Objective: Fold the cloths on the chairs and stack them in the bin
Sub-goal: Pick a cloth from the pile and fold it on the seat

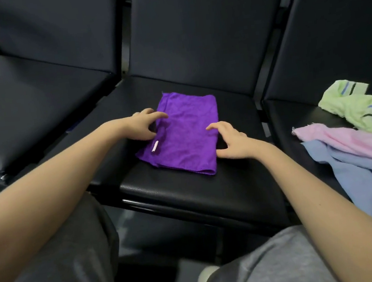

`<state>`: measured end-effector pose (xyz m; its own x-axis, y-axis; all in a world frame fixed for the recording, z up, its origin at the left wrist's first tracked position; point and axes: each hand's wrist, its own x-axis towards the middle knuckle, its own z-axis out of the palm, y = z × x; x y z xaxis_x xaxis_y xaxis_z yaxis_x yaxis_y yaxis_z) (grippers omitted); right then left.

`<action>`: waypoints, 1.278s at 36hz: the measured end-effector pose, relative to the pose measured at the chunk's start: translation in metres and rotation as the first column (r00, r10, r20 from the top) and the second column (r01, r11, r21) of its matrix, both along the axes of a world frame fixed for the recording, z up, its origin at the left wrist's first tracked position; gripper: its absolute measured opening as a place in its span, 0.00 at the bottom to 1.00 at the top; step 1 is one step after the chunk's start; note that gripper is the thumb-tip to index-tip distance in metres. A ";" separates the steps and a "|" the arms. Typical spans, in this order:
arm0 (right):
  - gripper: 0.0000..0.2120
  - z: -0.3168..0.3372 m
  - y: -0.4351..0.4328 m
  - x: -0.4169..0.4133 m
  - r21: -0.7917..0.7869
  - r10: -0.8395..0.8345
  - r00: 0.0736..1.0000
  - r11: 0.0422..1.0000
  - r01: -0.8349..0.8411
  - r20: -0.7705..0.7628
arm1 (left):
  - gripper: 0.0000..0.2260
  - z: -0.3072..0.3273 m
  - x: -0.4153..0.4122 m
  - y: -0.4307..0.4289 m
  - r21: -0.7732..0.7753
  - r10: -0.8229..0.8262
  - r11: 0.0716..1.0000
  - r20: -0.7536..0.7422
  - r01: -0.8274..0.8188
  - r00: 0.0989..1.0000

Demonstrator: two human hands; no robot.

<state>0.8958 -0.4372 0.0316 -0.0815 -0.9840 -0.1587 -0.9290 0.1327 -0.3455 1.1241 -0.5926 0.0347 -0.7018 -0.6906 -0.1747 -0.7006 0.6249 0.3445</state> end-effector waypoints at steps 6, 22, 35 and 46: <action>0.16 -0.004 0.005 0.006 -0.082 0.042 0.999 0.996 -0.042 0.004 | 0.31 0.001 -0.005 0.017 -0.073 -0.215 0.974 0.027 0.217 0.976; 0.12 0.020 0.018 0.002 0.112 -0.068 0.830 0.994 0.006 0.554 | 0.21 0.008 0.004 0.022 0.490 -0.216 0.785 -0.357 0.379 0.909; 0.07 -0.005 -0.016 0.017 -0.093 -0.488 0.517 0.658 0.747 0.703 | 0.30 -0.005 -0.043 0.005 0.339 0.350 0.922 -0.523 -0.187 0.777; 0.05 -0.003 -0.010 0.026 -0.176 -0.651 0.588 0.586 0.791 0.480 | 0.13 -0.008 -0.052 0.005 0.189 0.415 0.910 -0.449 -0.370 0.791</action>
